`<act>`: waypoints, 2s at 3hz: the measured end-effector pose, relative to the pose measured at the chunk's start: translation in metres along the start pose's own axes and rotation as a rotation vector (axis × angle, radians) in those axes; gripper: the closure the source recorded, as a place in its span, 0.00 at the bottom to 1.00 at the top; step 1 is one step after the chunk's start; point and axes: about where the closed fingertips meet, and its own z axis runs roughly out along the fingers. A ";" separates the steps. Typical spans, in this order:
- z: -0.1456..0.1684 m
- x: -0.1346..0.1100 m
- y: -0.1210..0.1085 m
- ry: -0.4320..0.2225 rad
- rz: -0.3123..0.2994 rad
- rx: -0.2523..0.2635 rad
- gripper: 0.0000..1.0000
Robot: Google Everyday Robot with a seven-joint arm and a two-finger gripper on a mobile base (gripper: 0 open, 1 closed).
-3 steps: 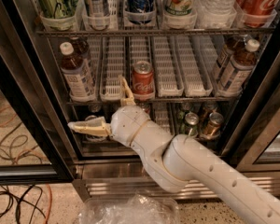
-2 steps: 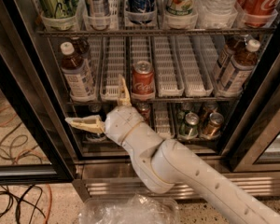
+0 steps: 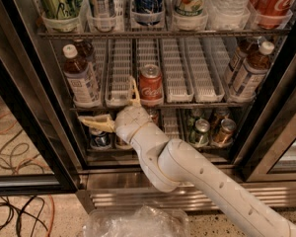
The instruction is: Pick blue plastic bottle from middle shelf of fridge
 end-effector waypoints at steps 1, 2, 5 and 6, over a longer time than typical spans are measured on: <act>0.018 -0.007 0.008 -0.042 0.004 -0.048 0.00; 0.036 -0.016 0.013 -0.087 0.012 -0.074 0.00; 0.037 -0.017 0.013 -0.089 0.013 -0.076 0.26; 0.037 -0.017 0.013 -0.089 0.013 -0.076 0.44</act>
Offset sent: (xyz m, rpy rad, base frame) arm 0.0240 0.0520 0.0323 0.0633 -0.0857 0.1374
